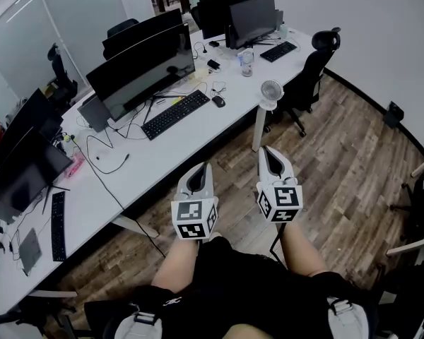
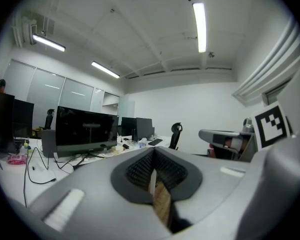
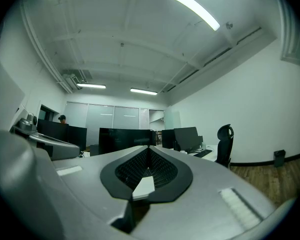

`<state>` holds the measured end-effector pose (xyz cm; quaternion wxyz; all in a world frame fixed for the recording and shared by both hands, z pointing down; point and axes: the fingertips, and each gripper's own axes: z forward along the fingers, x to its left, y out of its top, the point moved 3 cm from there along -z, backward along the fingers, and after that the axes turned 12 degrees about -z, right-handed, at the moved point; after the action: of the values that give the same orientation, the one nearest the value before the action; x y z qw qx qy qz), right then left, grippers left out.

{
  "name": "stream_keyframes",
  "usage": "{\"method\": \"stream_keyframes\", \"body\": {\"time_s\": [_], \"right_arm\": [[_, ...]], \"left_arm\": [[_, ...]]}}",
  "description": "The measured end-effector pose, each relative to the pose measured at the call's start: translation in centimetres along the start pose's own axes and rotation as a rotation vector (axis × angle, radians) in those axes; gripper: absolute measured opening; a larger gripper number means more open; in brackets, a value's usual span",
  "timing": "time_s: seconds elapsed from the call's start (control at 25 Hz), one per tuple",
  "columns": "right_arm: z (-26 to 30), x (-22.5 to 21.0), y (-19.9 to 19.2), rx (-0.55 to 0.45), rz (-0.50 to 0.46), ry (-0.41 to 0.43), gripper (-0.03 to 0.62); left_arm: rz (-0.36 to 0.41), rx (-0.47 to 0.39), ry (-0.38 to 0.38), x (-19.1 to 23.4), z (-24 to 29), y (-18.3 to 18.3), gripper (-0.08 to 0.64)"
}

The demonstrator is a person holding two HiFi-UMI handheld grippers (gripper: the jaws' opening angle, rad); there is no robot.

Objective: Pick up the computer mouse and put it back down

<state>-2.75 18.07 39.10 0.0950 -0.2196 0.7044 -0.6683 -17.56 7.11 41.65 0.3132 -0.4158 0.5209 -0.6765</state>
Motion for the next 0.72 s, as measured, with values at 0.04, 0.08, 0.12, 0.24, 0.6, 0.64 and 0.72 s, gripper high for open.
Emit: {"method": "stream_keyframes", "body": {"time_s": [0.04,0.08,0.12,0.24,0.6,0.64,0.72], "right_arm": [[0.5,-0.1,-0.2,0.001,-0.004,0.007,0.005],[1.1,-0.1,-0.4,0.004,-0.009,0.015,0.005],[1.6,-0.2,-0.7,0.008,-0.012,0.020,0.005],[3.1,-0.7,-1.7,0.016,-0.012,0.024,0.005],[10.9,-3.9,-3.8,0.013,-0.008,0.016,0.005],[12.0,-4.3,-4.0,0.012,-0.007,0.013,0.005],[14.4,-5.0,-4.5,0.013,-0.011,0.009,0.005]], "left_arm": [[0.001,0.001,-0.002,0.1,0.7,0.0,0.051],[0.001,0.003,-0.004,0.2,1.4,-0.1,0.051],[0.001,0.007,-0.007,0.2,2.1,-0.3,0.051],[-0.003,0.013,-0.022,0.2,4.3,-0.7,0.051],[-0.010,0.009,-0.049,2.2,13.2,-0.1,0.051],[-0.008,0.011,-0.052,2.5,14.4,0.0,0.051],[-0.013,0.018,-0.058,3.3,17.1,0.0,0.051]]}}
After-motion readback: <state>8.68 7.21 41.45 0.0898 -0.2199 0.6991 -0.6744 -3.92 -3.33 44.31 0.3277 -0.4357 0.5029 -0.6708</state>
